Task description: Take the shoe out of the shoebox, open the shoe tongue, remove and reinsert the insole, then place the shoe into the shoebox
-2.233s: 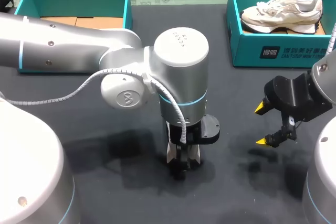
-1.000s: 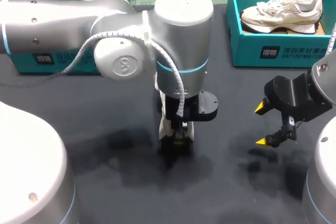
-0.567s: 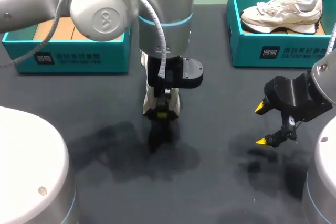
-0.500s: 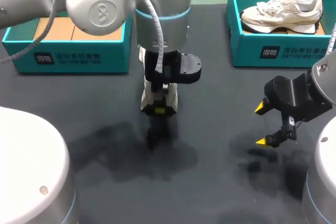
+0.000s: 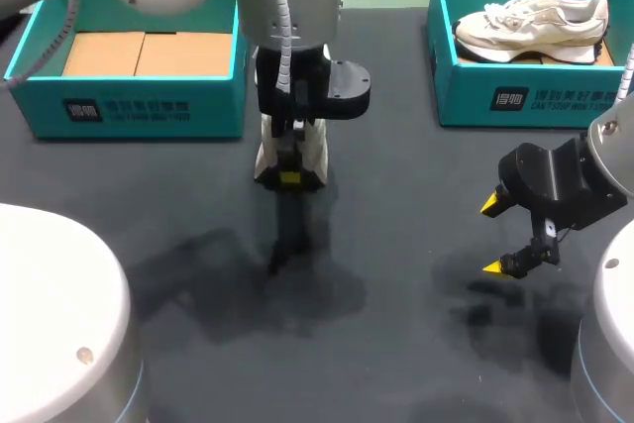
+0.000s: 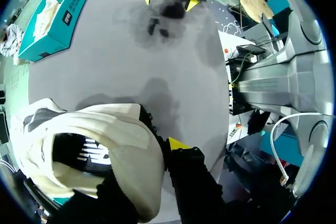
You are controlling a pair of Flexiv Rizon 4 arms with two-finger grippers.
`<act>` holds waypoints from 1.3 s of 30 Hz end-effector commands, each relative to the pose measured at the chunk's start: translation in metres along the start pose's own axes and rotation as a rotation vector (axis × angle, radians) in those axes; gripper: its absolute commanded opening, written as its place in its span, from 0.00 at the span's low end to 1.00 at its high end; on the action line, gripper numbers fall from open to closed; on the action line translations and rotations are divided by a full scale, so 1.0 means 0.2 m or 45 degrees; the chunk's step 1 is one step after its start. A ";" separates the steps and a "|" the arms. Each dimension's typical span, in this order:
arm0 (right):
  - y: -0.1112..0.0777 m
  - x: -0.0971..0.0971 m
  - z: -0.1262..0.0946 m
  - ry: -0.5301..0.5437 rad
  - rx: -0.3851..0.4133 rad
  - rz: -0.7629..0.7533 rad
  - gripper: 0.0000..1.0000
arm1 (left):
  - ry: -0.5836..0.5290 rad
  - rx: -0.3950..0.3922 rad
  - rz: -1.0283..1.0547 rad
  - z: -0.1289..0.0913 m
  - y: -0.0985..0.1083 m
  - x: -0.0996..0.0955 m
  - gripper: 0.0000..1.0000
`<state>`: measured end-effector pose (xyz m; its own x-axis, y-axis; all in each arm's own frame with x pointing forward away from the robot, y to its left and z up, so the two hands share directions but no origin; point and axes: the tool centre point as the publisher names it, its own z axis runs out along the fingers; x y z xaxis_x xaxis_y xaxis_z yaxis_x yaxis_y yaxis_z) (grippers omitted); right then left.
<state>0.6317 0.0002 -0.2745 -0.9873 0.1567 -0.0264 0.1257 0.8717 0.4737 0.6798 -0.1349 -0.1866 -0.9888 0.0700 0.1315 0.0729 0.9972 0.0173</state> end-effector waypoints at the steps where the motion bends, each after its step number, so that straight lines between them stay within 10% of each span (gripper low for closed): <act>1: 0.00 0.01 0.00 -0.005 0.001 0.000 1.00 | 0.012 0.005 -0.003 0.00 0.02 -0.02 0.00; 28: 0.00 0.01 0.00 -0.005 0.001 0.000 1.00 | -0.017 -0.025 -0.150 -0.35 0.91 -0.70 0.00; 39: 0.00 0.01 0.00 -0.005 0.001 0.000 1.00 | -0.017 -0.025 -0.150 -0.35 0.91 -0.70 0.00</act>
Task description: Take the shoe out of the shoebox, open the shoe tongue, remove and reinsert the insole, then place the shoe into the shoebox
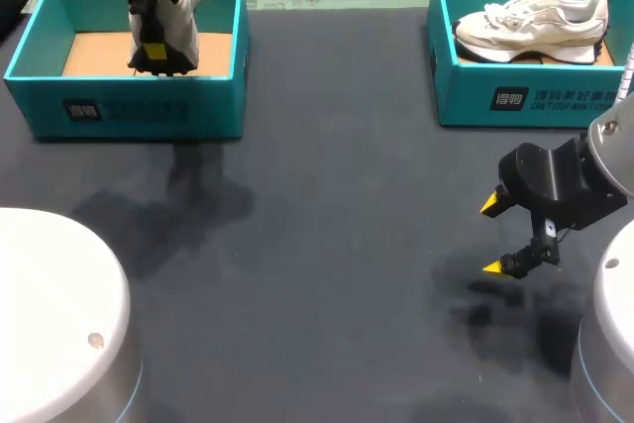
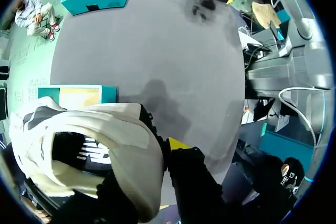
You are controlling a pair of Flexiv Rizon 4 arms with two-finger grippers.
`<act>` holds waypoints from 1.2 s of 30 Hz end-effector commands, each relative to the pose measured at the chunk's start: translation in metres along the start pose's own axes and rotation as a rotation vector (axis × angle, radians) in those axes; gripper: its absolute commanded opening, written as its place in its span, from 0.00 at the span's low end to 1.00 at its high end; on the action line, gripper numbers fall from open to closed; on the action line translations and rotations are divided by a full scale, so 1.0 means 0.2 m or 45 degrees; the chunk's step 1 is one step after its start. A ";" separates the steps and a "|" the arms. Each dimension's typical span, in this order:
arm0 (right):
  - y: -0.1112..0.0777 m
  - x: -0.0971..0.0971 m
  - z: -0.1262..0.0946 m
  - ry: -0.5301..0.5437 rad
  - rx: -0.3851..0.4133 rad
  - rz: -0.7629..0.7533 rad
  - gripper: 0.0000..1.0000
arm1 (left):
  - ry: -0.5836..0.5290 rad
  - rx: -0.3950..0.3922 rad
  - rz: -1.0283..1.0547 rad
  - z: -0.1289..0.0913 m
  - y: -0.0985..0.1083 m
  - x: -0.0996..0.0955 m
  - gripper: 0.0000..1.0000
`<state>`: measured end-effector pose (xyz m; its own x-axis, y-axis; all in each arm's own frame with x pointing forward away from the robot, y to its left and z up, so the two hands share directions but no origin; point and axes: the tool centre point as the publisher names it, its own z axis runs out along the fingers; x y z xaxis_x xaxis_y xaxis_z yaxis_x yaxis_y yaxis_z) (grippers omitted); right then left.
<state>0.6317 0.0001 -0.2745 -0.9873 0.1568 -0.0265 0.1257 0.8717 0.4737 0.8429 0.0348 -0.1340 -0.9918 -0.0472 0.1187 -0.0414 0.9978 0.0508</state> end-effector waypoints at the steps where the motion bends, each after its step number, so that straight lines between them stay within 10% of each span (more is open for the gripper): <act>1: 0.00 0.01 0.00 -0.005 0.001 0.000 1.00 | -0.006 -0.001 0.000 -0.01 0.00 0.01 0.00; 21: 0.00 0.01 0.00 -0.005 0.001 0.000 1.00 | -0.051 -0.084 -0.035 -0.12 0.62 -0.62 0.00; 36: 0.00 0.01 0.00 -0.005 0.001 0.000 1.00 | -0.051 -0.084 -0.035 -0.12 0.62 -0.62 0.00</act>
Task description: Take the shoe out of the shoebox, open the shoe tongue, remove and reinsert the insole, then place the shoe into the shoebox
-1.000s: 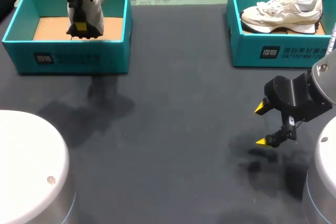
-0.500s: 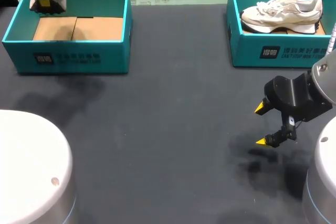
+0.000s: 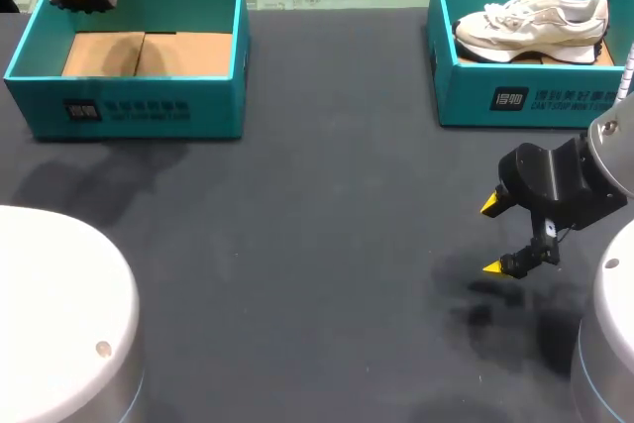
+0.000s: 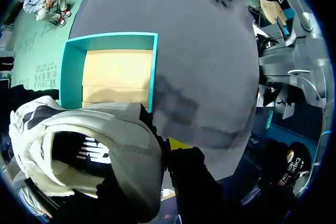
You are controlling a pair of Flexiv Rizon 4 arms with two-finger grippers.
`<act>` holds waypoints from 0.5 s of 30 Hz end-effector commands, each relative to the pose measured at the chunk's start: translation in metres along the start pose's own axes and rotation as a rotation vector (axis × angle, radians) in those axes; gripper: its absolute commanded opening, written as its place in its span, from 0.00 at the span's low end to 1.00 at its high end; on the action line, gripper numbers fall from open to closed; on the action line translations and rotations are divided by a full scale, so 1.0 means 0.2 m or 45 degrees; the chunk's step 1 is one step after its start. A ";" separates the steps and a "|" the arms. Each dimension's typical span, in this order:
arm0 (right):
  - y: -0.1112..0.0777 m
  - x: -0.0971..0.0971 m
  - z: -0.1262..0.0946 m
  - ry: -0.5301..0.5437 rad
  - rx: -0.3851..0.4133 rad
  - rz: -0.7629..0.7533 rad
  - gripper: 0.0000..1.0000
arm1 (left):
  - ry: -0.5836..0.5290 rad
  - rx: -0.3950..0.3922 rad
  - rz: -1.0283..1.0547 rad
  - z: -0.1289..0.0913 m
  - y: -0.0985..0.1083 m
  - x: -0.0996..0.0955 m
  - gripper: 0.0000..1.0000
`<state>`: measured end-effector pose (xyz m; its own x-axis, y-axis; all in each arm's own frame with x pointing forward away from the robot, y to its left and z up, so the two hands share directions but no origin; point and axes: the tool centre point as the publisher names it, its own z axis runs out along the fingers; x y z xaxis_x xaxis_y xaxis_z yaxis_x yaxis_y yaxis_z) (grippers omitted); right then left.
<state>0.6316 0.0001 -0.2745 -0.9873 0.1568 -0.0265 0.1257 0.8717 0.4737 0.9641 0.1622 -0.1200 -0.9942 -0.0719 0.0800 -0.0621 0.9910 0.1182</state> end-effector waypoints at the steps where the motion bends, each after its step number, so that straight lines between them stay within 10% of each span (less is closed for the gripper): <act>1: 0.00 0.01 0.00 -0.005 0.001 0.000 1.00 | -0.004 -0.001 0.000 -0.01 0.00 0.01 0.00; 15: 0.00 0.01 0.00 -0.005 0.001 0.000 1.00 | 0.066 0.021 -0.071 0.08 0.27 -0.42 0.00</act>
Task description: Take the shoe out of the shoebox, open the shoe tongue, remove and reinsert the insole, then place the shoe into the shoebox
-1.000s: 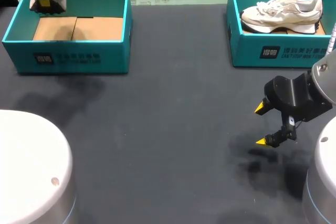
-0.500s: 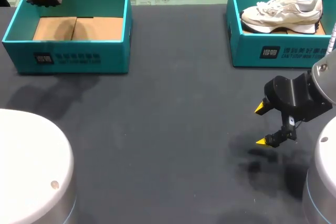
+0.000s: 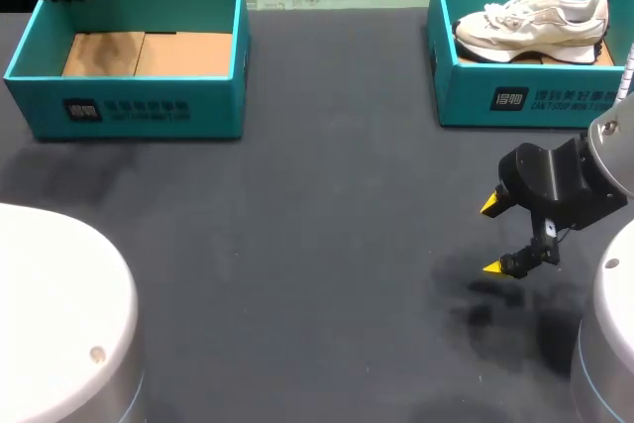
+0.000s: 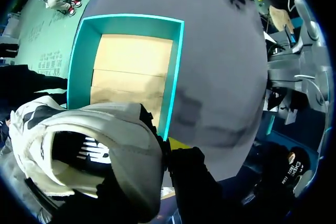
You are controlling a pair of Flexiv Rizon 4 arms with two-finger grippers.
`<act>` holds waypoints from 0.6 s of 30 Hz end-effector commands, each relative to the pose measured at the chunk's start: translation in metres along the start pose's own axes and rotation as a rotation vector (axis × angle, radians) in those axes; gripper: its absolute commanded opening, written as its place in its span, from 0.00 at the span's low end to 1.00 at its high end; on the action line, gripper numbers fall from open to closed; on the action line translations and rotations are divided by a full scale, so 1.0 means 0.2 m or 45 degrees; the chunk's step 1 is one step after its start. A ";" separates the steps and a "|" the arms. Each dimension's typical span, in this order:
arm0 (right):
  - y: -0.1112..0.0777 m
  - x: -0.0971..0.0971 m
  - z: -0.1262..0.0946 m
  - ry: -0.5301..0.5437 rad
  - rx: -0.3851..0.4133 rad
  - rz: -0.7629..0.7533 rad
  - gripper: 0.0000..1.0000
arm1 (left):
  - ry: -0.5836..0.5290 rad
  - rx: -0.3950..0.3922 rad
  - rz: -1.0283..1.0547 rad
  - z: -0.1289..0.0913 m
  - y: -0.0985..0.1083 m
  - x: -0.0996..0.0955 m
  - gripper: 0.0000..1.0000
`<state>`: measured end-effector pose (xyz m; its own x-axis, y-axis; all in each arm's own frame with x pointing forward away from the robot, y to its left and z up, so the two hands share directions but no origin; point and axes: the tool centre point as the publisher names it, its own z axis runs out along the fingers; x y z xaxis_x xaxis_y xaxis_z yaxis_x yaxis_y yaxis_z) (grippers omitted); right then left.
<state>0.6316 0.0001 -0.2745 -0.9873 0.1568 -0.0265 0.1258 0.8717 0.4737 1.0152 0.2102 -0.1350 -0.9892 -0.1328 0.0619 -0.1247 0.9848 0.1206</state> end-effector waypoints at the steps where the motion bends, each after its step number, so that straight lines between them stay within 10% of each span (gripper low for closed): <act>1: 0.00 0.01 0.00 -0.005 0.001 0.000 1.00 | 0.064 0.018 0.025 0.00 0.07 -0.16 0.00; 18: 0.00 0.01 0.00 -0.005 0.001 0.000 1.00 | -0.078 -0.100 0.917 0.05 0.29 -0.24 0.00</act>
<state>0.6316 0.0001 -0.2745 -0.9873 0.1568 -0.0265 0.1257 0.8717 0.4737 1.0615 0.2699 -0.1405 -0.9506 0.2824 0.1289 0.2968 0.9486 0.1100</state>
